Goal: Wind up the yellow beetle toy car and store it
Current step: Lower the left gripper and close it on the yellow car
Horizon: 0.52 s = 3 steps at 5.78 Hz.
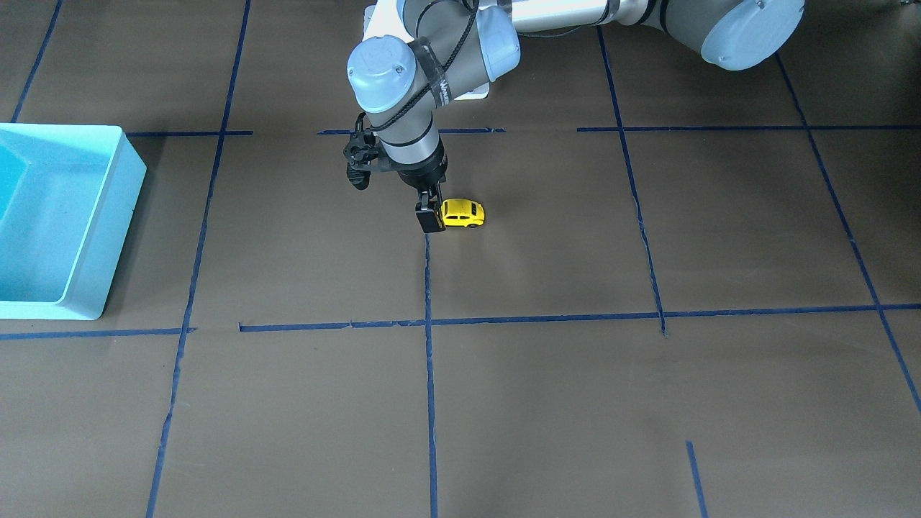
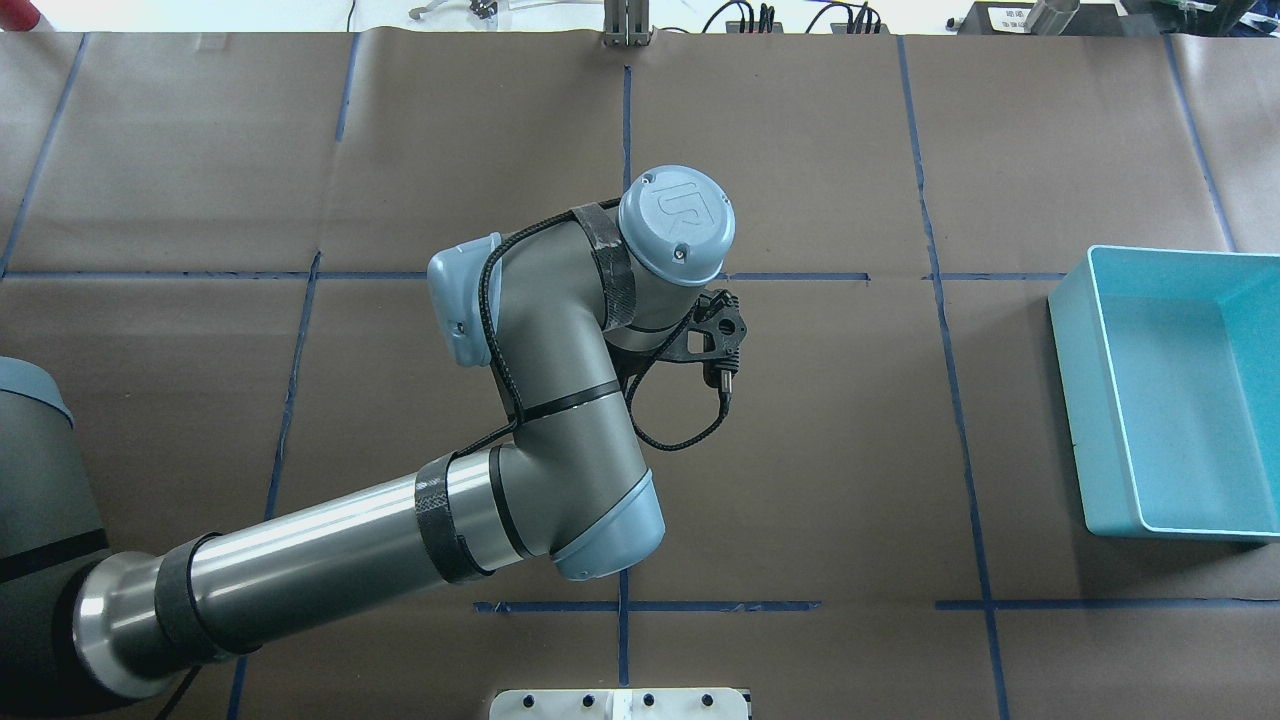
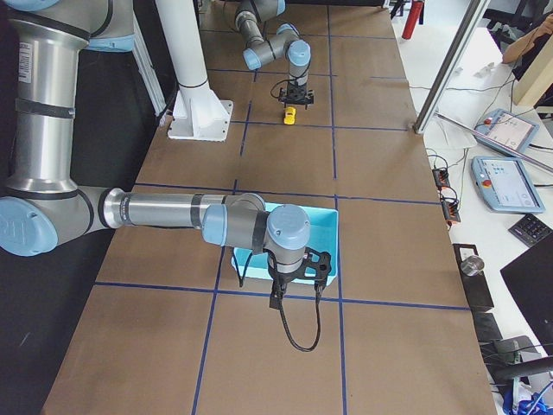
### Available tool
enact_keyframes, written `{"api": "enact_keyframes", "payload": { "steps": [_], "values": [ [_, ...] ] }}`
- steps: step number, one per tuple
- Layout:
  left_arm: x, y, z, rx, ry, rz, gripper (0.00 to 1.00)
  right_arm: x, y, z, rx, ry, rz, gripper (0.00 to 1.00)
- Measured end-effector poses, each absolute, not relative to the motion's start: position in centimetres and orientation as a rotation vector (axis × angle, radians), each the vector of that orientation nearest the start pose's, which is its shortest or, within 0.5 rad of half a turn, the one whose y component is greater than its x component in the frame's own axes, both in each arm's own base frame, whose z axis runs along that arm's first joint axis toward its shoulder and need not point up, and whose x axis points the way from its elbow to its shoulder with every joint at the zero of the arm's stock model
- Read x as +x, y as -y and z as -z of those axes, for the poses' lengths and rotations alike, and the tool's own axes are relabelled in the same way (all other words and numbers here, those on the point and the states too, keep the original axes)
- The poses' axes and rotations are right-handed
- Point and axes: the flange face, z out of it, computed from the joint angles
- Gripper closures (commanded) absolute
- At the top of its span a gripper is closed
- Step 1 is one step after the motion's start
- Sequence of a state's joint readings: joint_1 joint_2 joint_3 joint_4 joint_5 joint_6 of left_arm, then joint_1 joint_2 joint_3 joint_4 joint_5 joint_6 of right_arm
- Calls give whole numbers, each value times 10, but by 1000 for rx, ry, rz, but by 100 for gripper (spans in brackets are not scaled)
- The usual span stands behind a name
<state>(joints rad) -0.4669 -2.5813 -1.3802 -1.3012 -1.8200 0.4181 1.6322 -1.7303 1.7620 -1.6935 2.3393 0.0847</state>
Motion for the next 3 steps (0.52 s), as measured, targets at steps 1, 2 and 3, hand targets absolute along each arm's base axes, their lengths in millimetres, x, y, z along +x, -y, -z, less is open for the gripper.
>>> {"api": "enact_keyframes", "payload": {
  "steps": [1, 2, 3],
  "values": [
    [644, 438, -141, 484, -466, -1537, 0, 90, 413, -650, -96, 768, -174, 0],
    [651, 432, -146, 480, -472, -1543, 0, 90, 412, -651, -97, 768, -174, 0],
    [657, 423, -153, 472, -475, -1556, 0, 90, 412, -652, -98, 768, -175, 0]
  ]
}}
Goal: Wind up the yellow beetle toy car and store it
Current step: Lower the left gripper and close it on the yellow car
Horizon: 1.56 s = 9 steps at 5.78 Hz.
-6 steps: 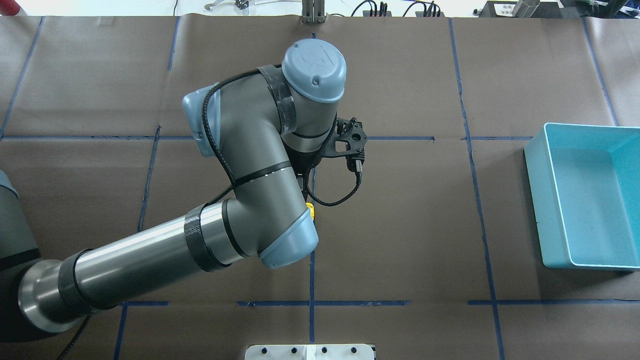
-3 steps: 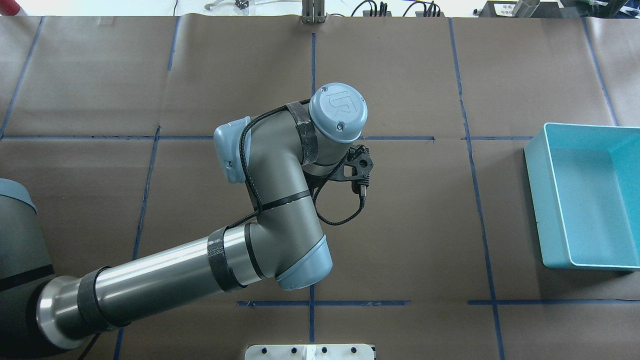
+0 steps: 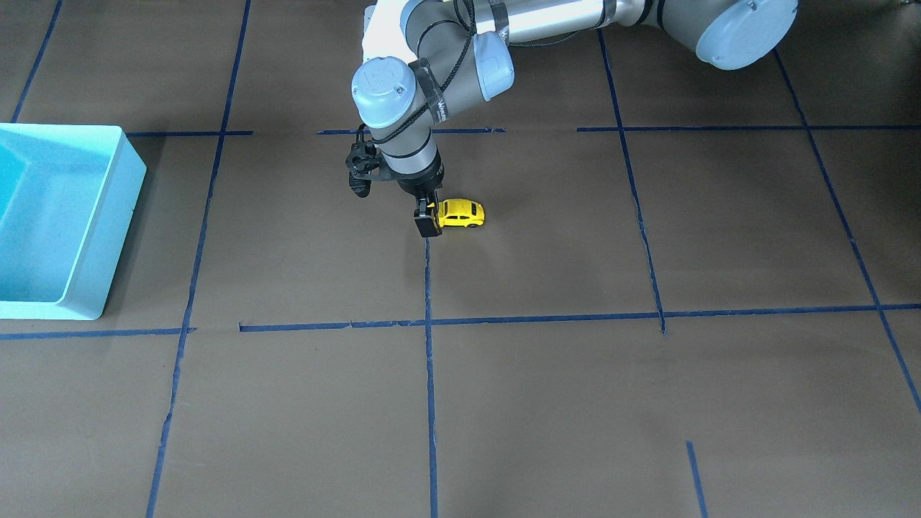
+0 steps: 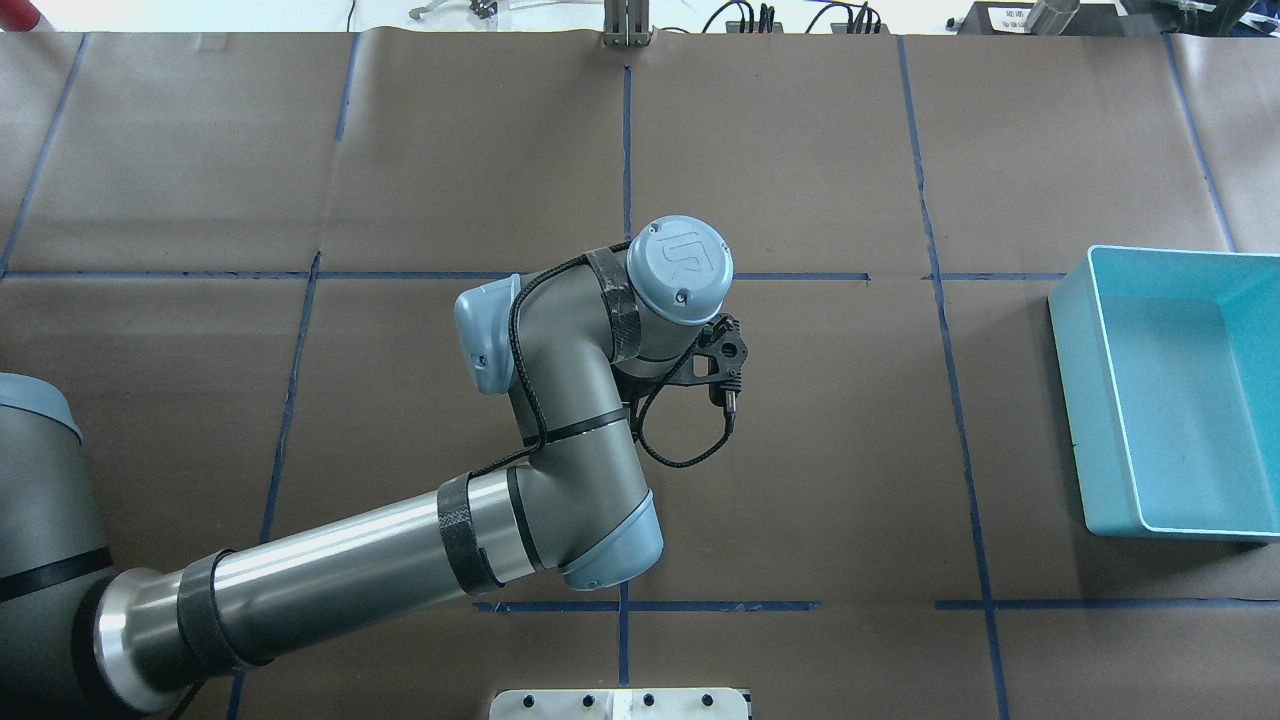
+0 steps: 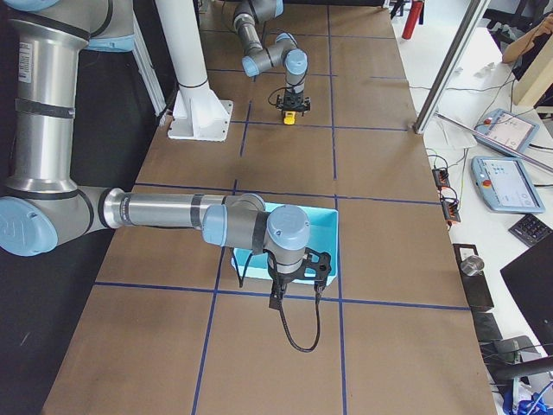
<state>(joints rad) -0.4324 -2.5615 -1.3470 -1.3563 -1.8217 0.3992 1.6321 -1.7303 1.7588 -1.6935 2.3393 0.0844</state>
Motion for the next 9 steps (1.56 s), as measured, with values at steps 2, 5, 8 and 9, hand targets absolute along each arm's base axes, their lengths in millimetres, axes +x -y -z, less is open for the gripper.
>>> {"api": "enact_keyframes", "payload": {
  "steps": [2, 5, 8, 9],
  "values": [
    [664, 411, -166, 467, -475, -1573, 6, 90, 412, -653, -101, 768, -175, 0],
    [664, 415, -174, 507, -444, -1565, 60, 89, 412, -653, -101, 769, -177, 0],
    [663, 417, -174, 523, -431, -1562, 100, 89, 412, -660, -115, 771, -182, 0],
    [662, 415, -171, 520, -452, -1555, 100, 89, 412, -661, -118, 773, -183, 0]
  ]
}}
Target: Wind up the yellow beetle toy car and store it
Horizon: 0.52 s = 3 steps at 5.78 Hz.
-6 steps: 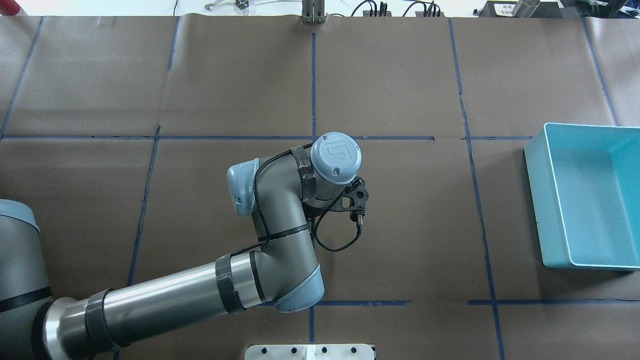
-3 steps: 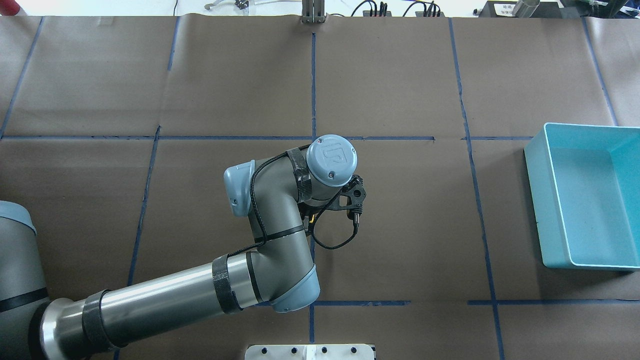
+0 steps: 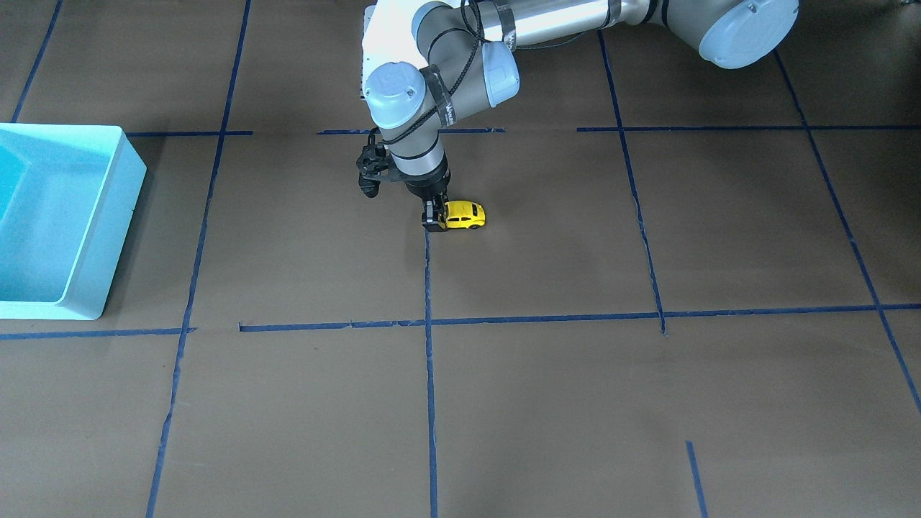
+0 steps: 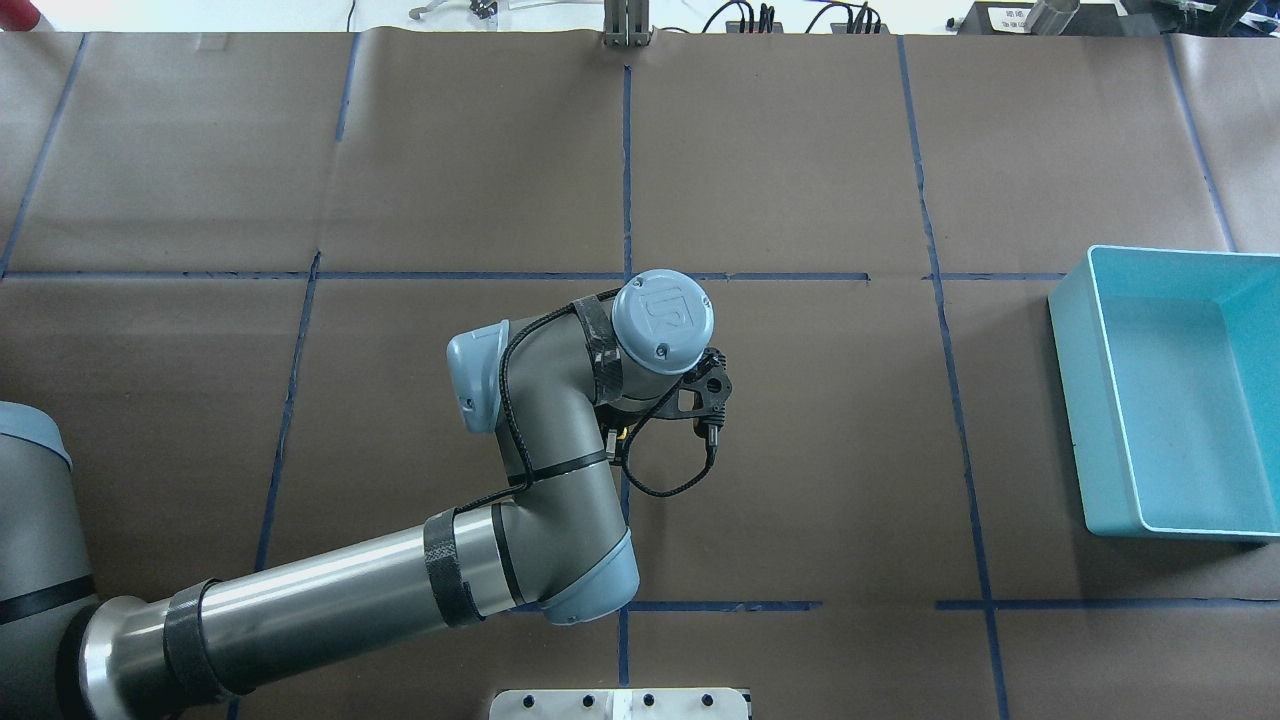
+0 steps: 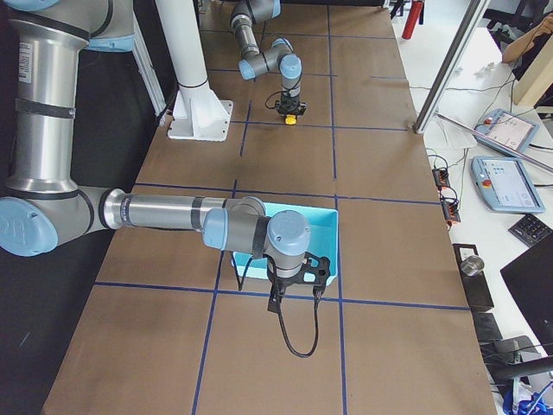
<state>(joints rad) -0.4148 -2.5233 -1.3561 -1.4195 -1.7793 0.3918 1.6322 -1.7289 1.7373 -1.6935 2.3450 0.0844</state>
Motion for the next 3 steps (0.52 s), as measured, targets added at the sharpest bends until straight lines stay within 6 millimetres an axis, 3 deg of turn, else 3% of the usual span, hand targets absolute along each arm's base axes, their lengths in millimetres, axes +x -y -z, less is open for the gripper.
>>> {"api": "enact_keyframes", "payload": {
  "steps": [3],
  "values": [
    [631, 441, -139, 614, -584, -1477, 100, 88, 410, -655, -109, 808, -183, 0]
  ]
}}
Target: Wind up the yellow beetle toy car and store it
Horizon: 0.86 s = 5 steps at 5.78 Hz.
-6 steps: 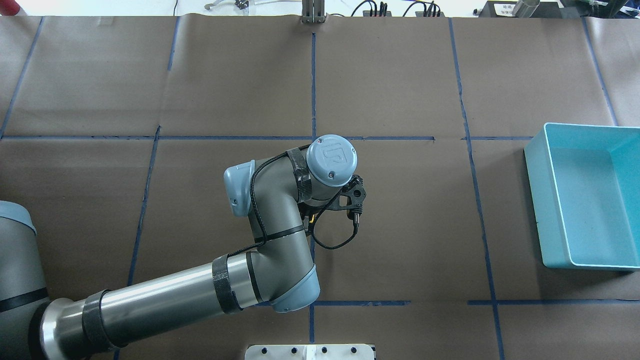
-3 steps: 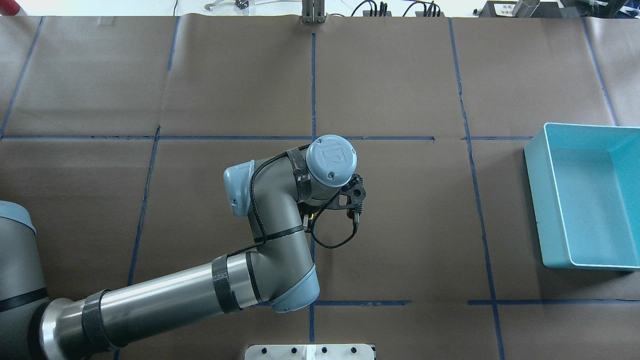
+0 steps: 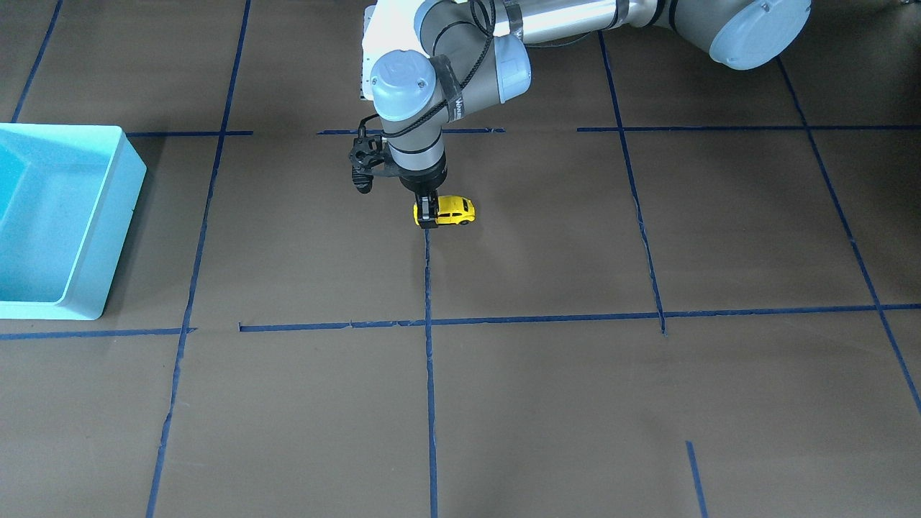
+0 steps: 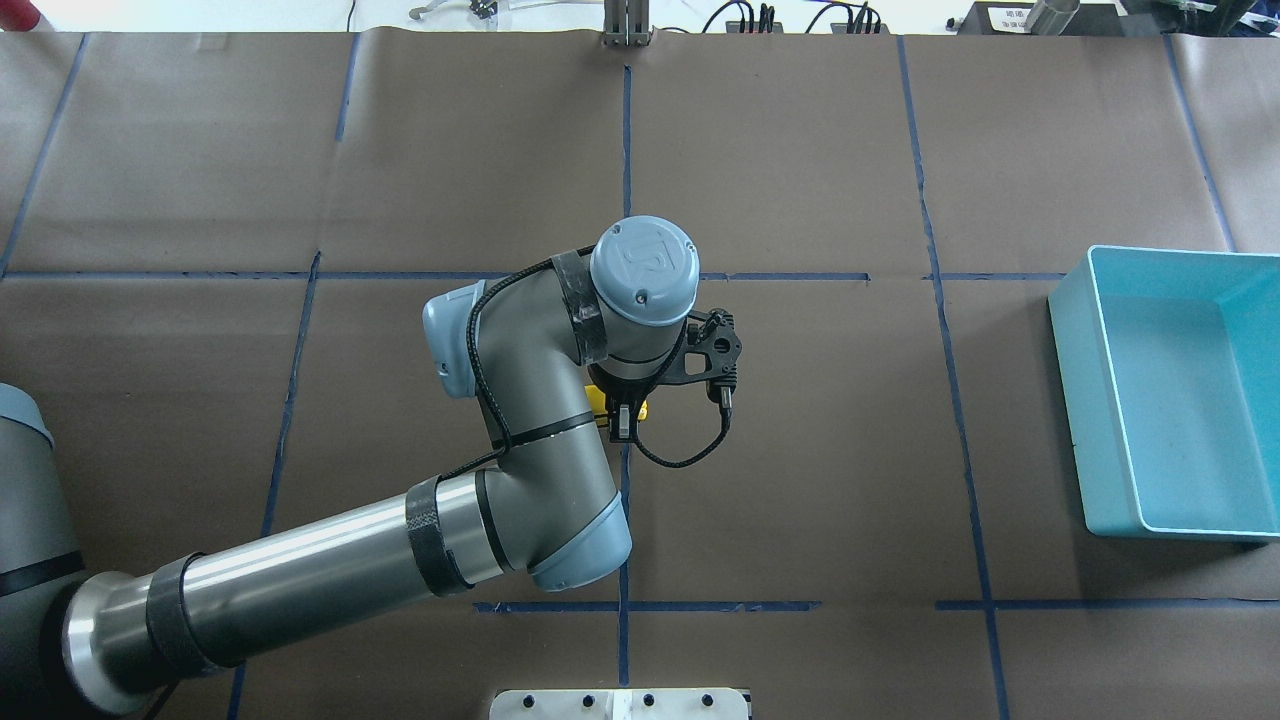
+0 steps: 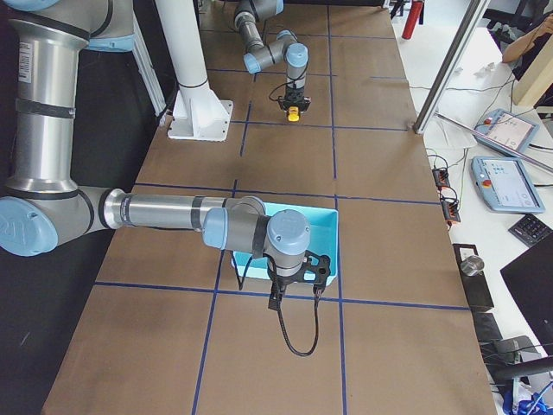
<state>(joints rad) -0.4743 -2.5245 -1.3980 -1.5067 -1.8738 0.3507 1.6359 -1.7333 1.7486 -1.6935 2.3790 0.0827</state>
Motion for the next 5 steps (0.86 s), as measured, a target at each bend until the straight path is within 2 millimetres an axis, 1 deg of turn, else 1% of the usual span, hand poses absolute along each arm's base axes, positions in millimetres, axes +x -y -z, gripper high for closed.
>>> {"api": "enact_keyframes", "payload": {
  "steps": [1, 2, 4, 5],
  "values": [
    [626, 450, -129, 688, -613, -1462, 100, 100, 400, -655, -98, 830, -215, 0],
    [625, 456, -126, 739, -636, -1453, 100, 116, 378, -656, -87, 855, -266, 0],
    [635, 463, -137, 768, -653, -1453, 100, 137, 328, -662, -83, 885, -362, 0],
    [640, 466, -142, 780, -656, -1452, 100, 144, 311, -664, -80, 890, -394, 0]
  ]
}}
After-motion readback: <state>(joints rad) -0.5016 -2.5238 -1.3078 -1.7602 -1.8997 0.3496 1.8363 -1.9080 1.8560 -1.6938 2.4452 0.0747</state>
